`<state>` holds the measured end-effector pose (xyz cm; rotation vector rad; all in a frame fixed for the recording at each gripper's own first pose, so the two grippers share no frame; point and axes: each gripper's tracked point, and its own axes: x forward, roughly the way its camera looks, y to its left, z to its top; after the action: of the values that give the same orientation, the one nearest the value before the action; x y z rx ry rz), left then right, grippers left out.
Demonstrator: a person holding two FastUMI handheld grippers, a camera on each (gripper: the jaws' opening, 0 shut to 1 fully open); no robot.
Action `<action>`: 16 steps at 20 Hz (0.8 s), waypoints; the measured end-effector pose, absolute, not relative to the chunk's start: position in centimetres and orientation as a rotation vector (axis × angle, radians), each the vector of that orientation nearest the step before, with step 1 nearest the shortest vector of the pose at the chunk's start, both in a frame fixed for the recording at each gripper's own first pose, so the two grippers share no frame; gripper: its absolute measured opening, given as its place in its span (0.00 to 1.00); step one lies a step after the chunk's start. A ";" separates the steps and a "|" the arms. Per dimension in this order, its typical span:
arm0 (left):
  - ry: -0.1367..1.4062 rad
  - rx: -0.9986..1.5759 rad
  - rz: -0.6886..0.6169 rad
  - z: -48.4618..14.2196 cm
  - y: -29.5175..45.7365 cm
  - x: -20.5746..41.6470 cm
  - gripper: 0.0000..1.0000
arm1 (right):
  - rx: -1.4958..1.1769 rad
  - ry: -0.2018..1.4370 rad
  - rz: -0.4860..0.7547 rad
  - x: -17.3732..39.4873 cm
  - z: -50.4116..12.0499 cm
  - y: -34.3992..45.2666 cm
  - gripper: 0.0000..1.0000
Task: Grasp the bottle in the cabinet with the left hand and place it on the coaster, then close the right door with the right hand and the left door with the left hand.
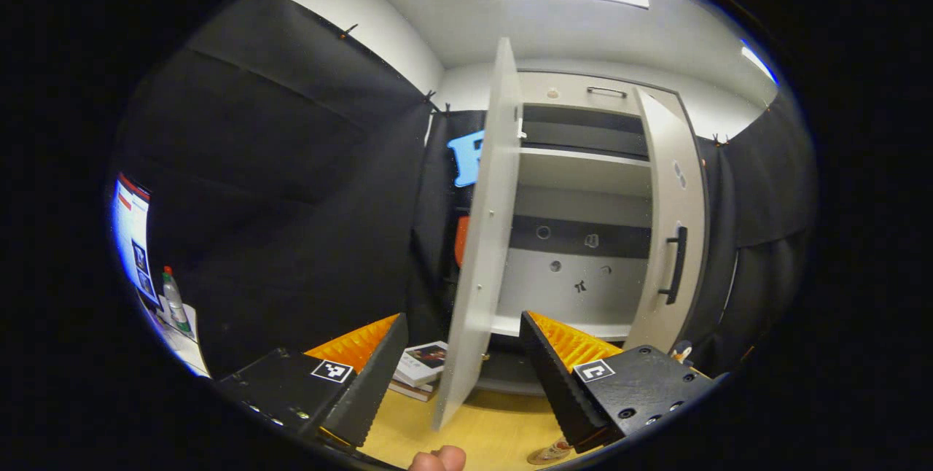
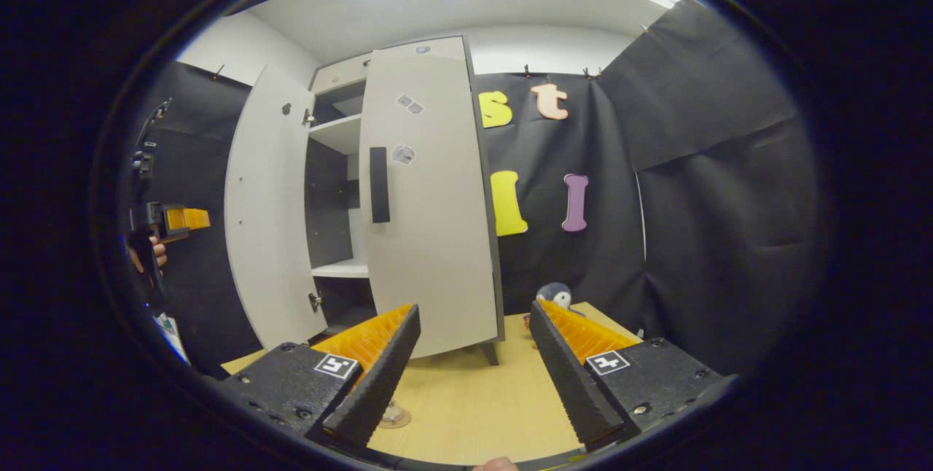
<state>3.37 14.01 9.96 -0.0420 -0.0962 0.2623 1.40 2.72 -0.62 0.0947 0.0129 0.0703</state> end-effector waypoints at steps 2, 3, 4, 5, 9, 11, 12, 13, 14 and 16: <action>-0.099 -0.047 0.326 11.0 18.0 4.6 0.95 | 0.106 0.004 0.083 1.2 -0.2 3.0 0.98; -0.098 -0.055 0.352 11.3 19.7 5.3 0.95 | 0.106 -0.003 0.085 1.2 0.2 3.1 0.98; -0.099 -0.055 0.369 11.7 21.0 6.4 0.99 | 0.102 -0.003 0.084 1.1 0.2 3.0 0.98; -0.092 -0.056 0.381 11.9 22.1 7.5 0.94 | 0.099 -0.003 0.088 1.0 0.3 3.0 0.98; -0.080 -0.078 0.383 11.4 24.4 11.8 0.95 | 0.070 -0.003 0.074 1.0 0.8 1.9 0.99; -0.091 -0.052 0.383 11.4 24.7 13.1 0.95 | 0.047 0.002 0.047 1.2 0.8 0.8 0.99; -0.106 -0.039 0.381 11.6 24.7 13.7 0.95 | 0.044 0.011 0.042 1.4 0.7 0.7 0.98; -0.108 -0.036 0.370 11.8 24.5 14.4 0.95 | 0.050 0.012 0.043 1.6 0.9 0.6 0.94; -0.102 -0.042 0.354 11.6 24.0 15.0 0.95 | 0.060 -0.001 0.047 1.6 1.4 0.6 0.98; -0.113 -0.038 0.370 11.6 23.8 15.0 0.95 | 0.074 -0.017 0.053 2.1 1.8 0.5 0.99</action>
<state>15.01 23.84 11.59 -0.0380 -0.1127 0.3695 2.12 0.49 1.75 0.0744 -0.0175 0.0531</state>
